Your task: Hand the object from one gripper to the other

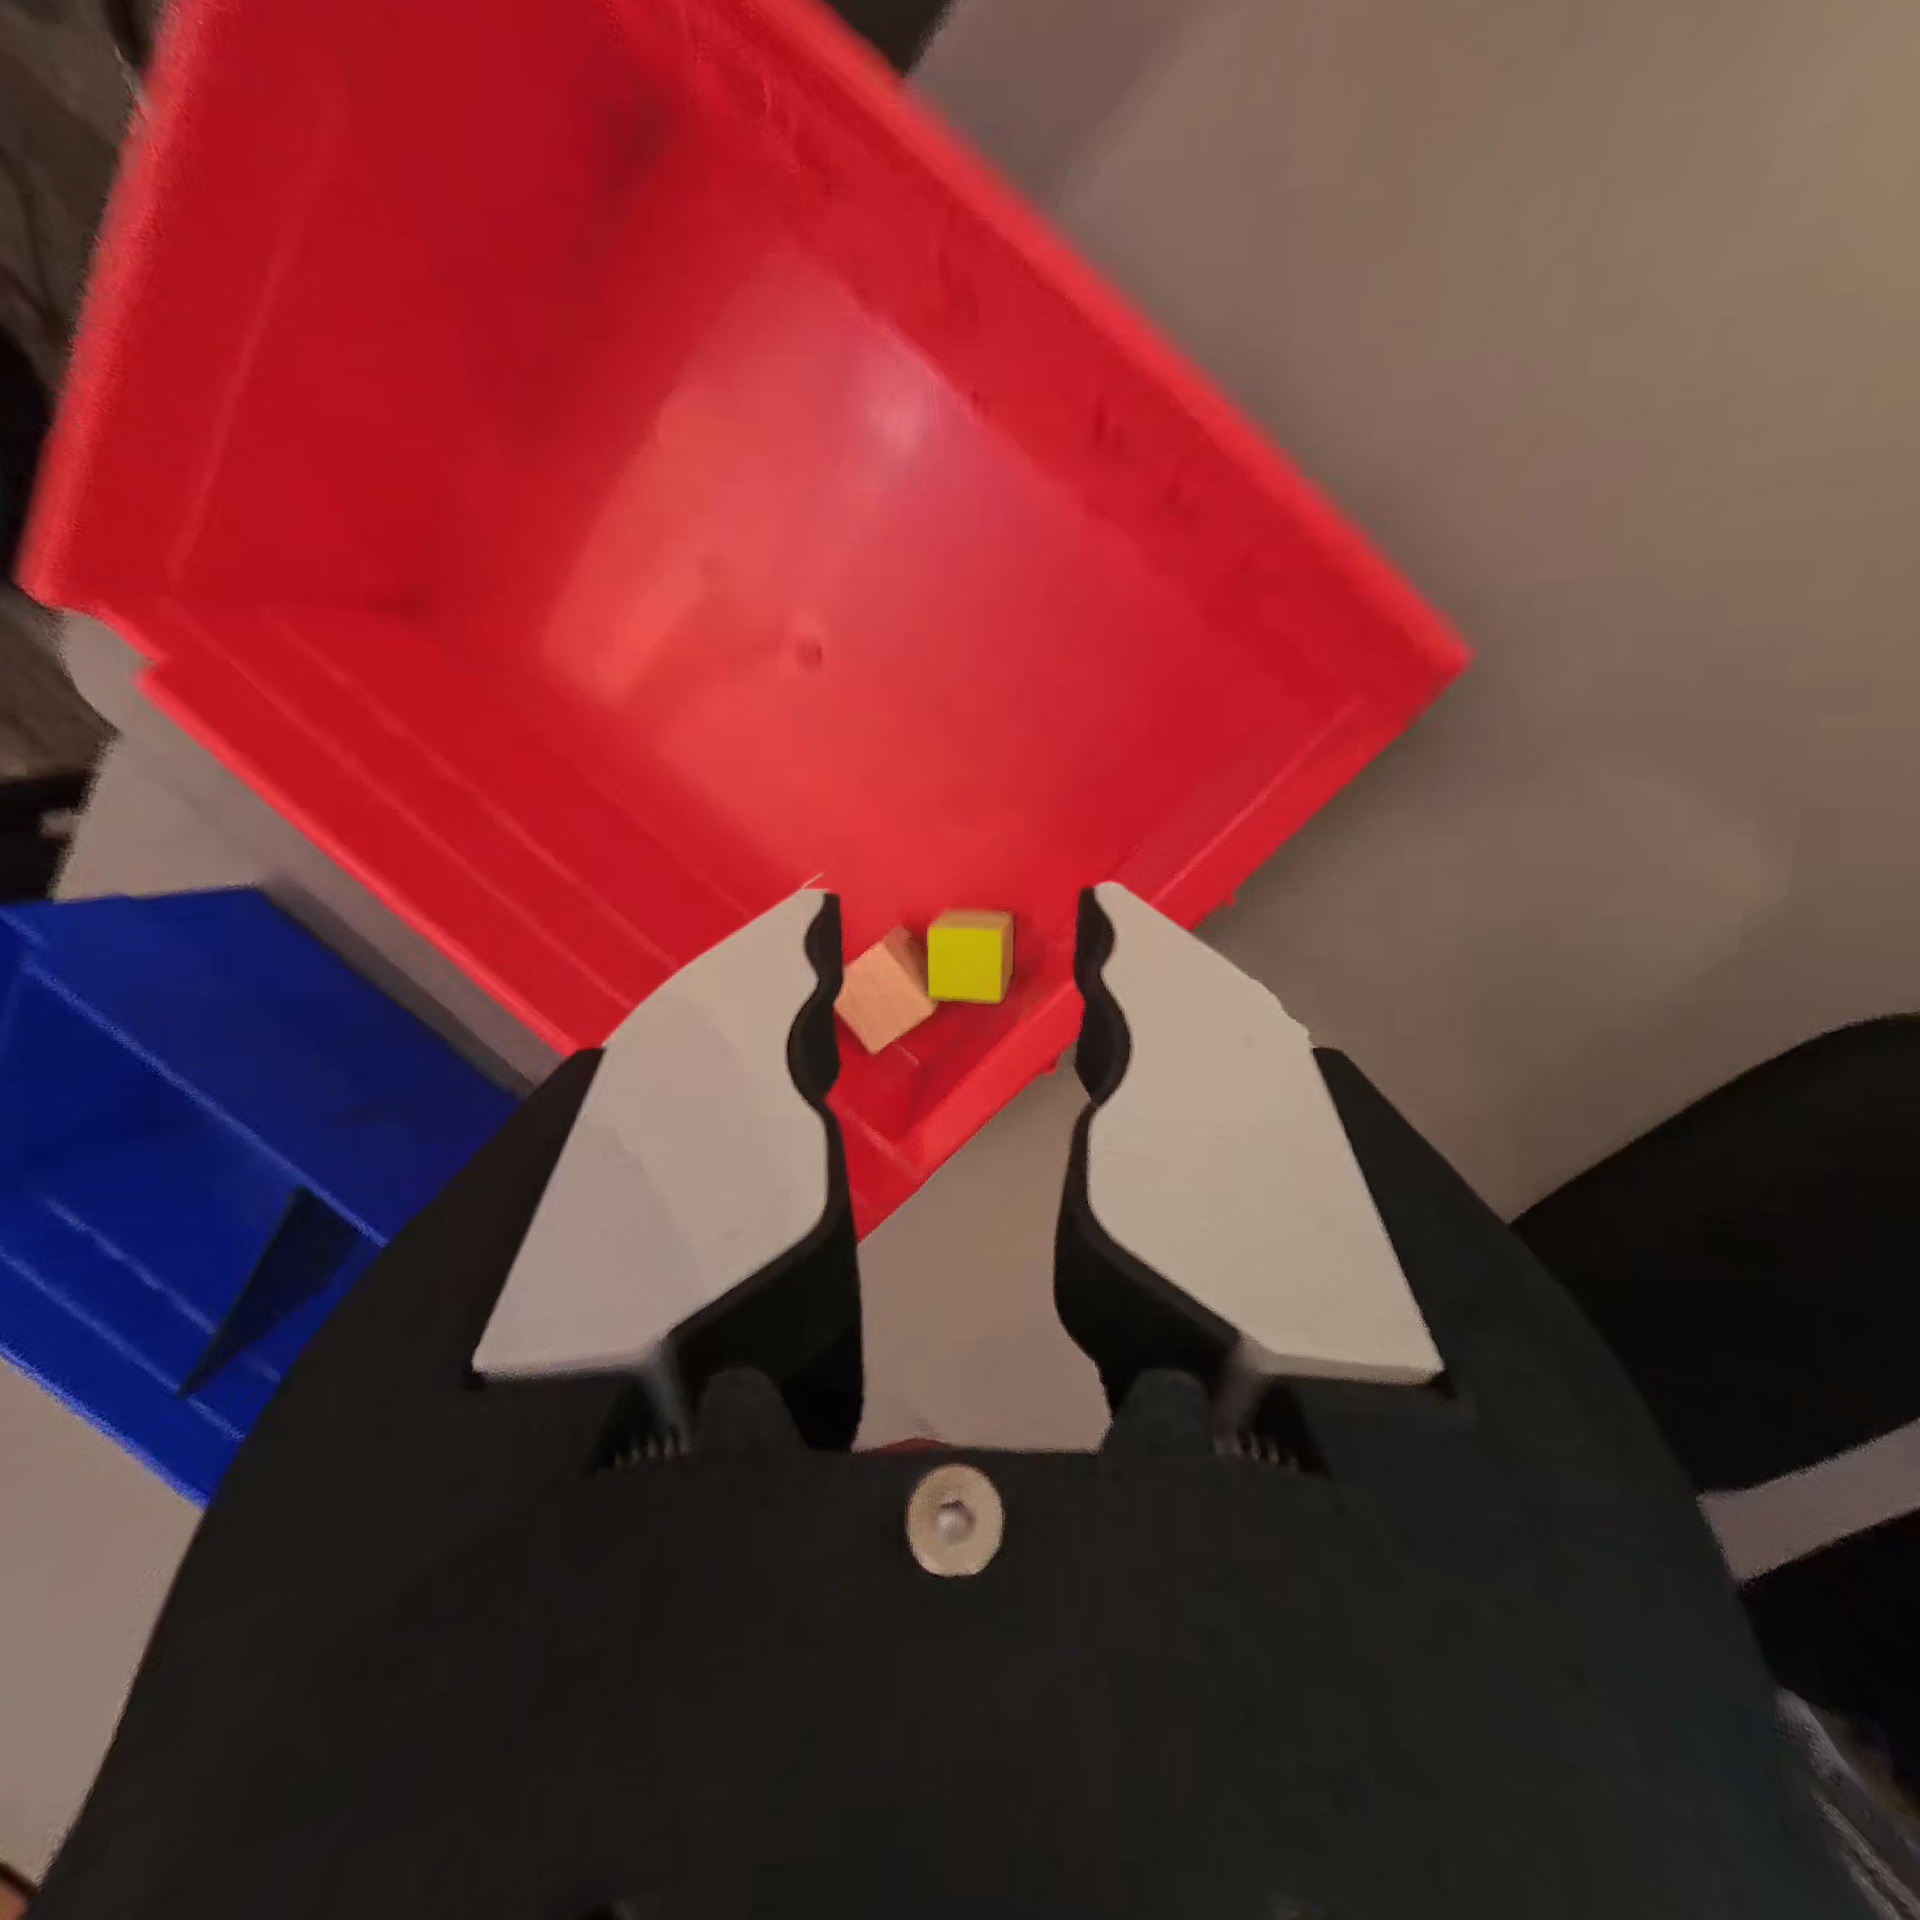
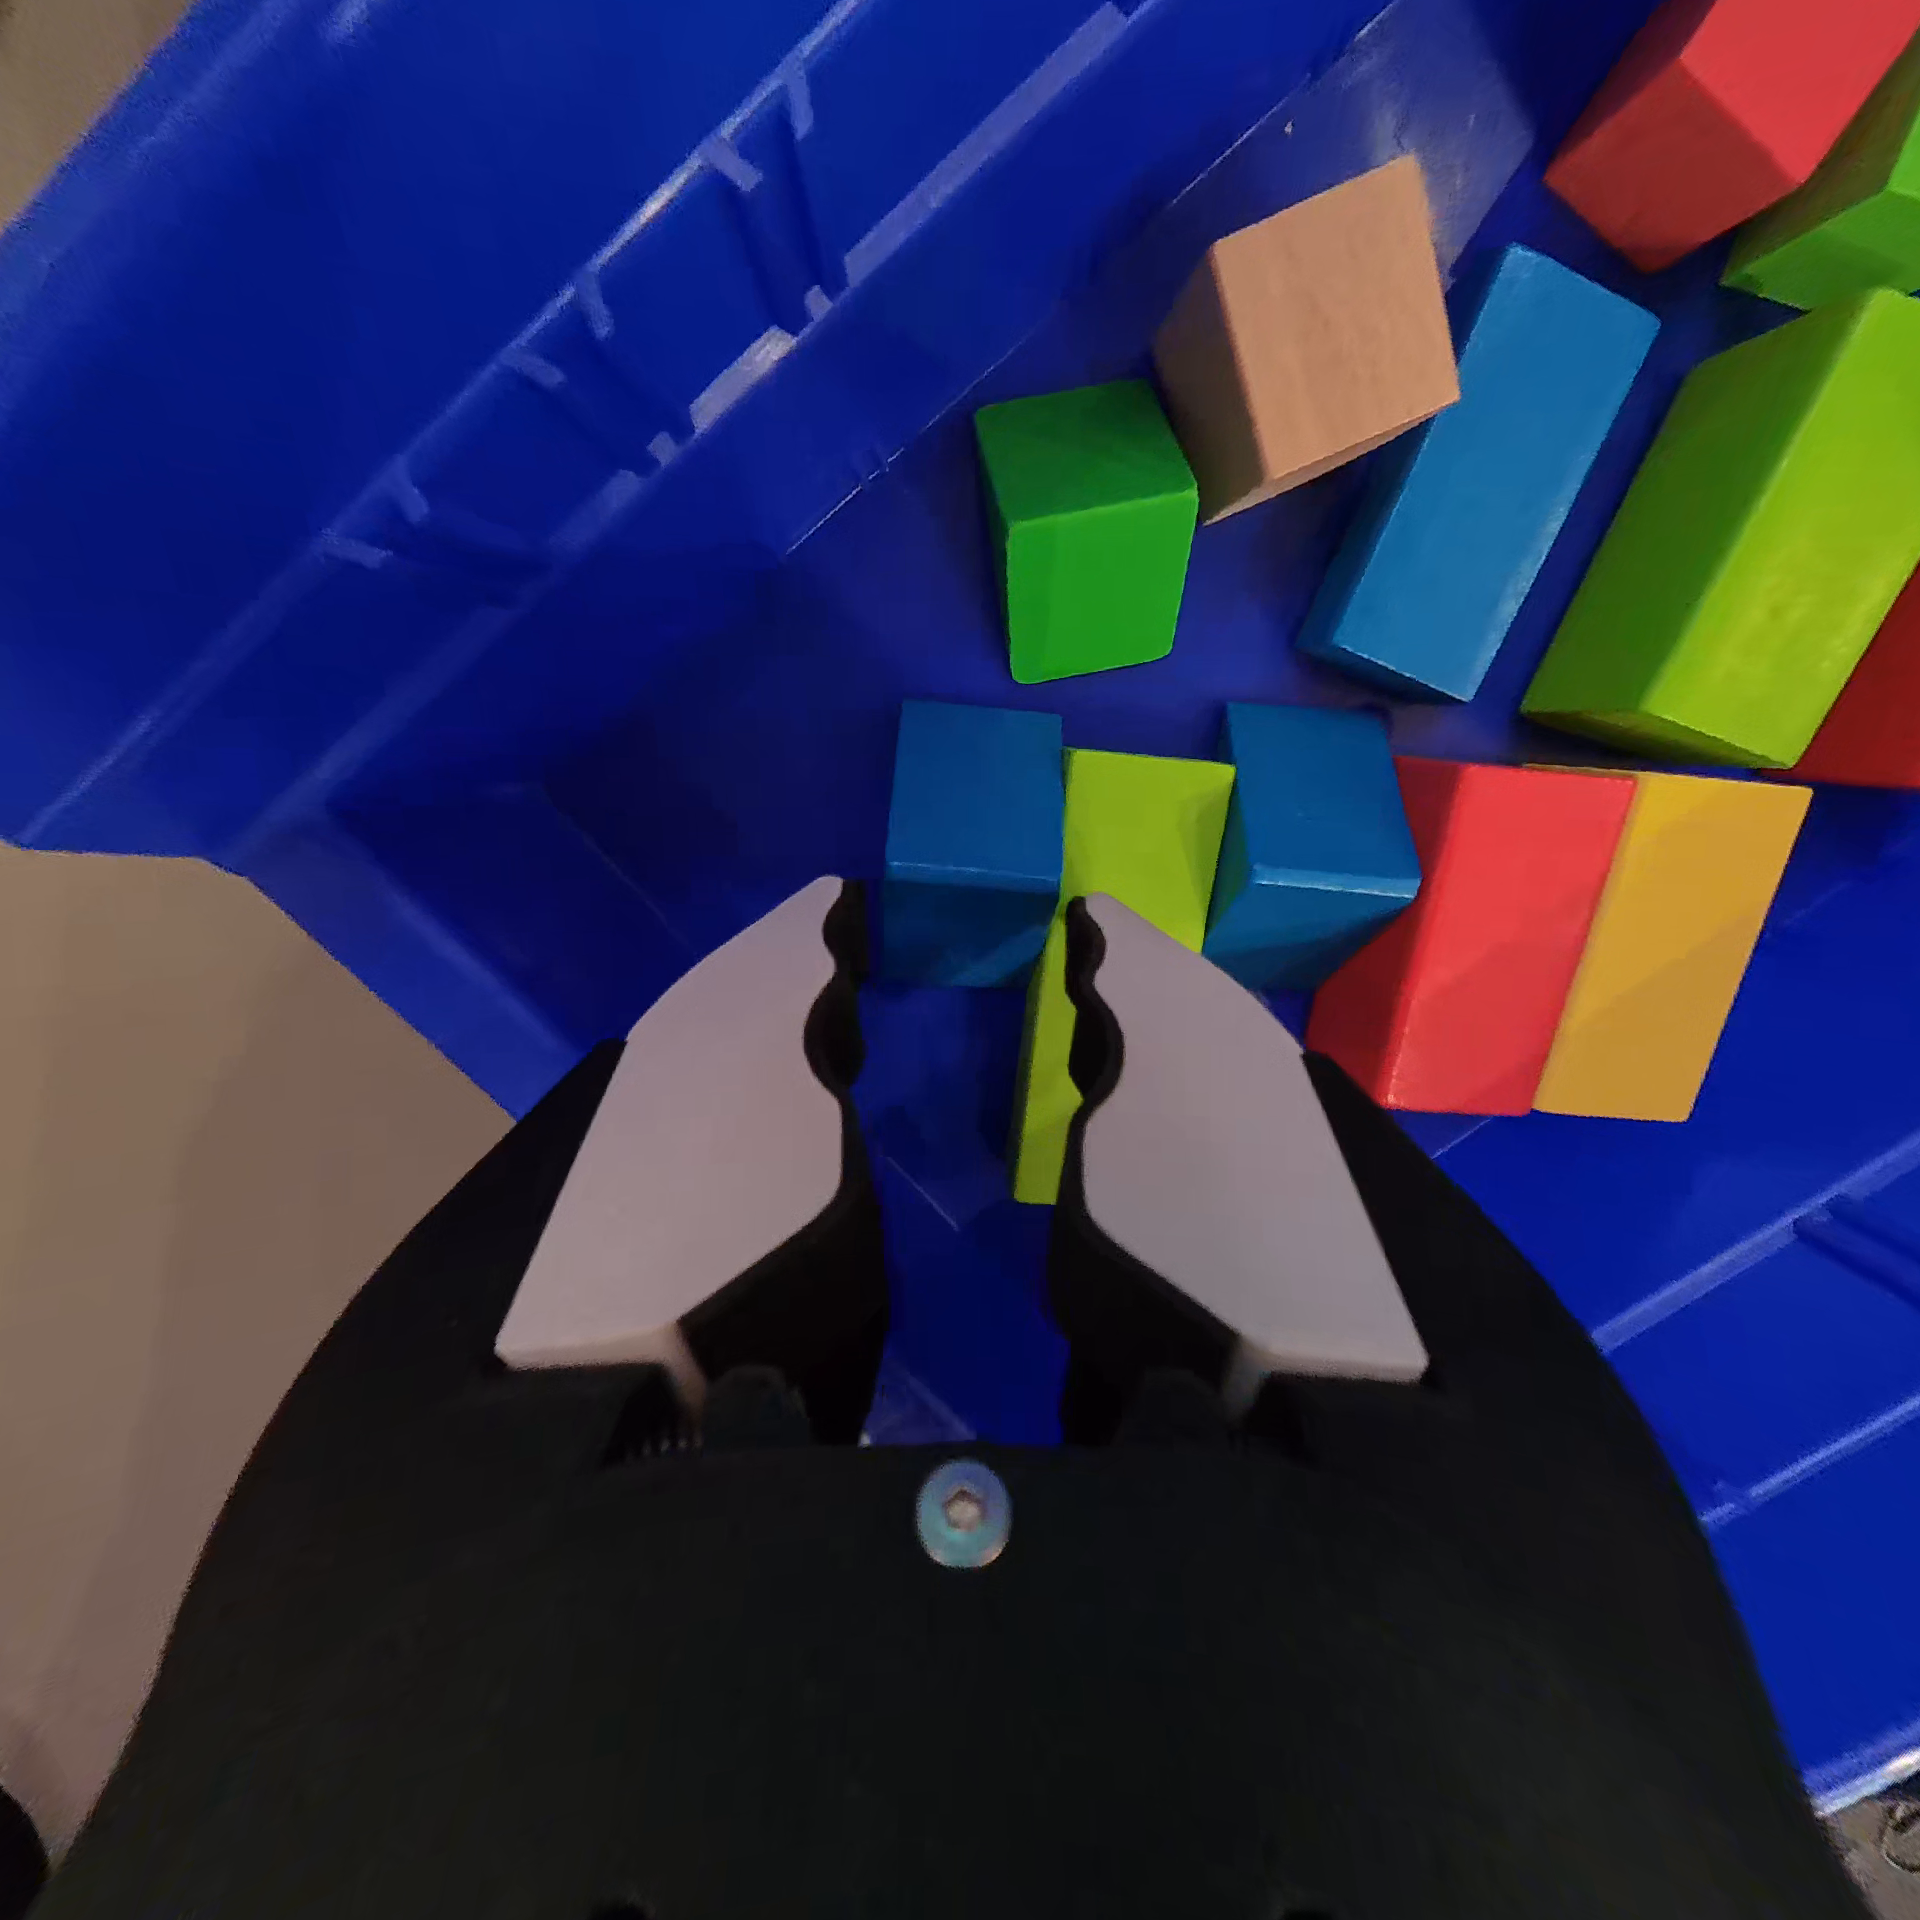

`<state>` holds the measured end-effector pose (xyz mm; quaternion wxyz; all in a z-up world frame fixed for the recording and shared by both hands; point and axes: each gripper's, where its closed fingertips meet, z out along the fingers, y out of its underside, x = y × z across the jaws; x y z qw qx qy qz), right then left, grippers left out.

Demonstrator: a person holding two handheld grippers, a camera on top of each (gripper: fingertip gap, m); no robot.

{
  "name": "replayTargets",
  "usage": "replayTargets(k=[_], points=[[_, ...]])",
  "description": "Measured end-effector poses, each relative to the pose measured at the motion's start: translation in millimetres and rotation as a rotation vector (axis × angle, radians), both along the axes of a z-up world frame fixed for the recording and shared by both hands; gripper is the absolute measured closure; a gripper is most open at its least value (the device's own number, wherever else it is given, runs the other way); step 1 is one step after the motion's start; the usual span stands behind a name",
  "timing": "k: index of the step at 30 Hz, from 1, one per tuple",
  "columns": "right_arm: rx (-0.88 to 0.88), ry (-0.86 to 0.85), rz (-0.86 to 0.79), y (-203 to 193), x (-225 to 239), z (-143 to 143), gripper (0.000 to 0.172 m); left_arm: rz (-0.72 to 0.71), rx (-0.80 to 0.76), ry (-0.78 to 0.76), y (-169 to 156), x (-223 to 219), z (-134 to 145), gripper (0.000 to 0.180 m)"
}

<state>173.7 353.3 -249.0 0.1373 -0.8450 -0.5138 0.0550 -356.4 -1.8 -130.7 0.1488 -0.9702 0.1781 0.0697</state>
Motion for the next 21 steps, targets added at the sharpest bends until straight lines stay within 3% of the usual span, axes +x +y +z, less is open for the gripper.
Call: replayTargets(k=[1,5,10,19,21], points=[[0.006,0.015,0.001,-1.5,-1.6,2.5,0.134,0.001,-0.047,-0.011,-4.9,-7.8,-11.9,0.134],[0.034,0.068,0.016,-8.5,-6.1,15.6,0.133,-0.100,-0.254,0.140,-30.1,-45.2,-55.4,0.126],[0.050,0.112,0.033,-14.9,-10.2,29.8,0.134,-0.273,-0.462,0.320,-44.3,-73.4,-84.0,0.124],[0.074,0.154,0.077,-27.7,-19.9,40.9,0.135,-0.443,-0.650,0.362,-46.7,-79.2,-117.4,0.133],[0.083,0.160,0.080,-28.8,-20.0,43.2,0.136,-0.431,-0.648,0.323,-46.0,-74.5,-123.1,0.144]])
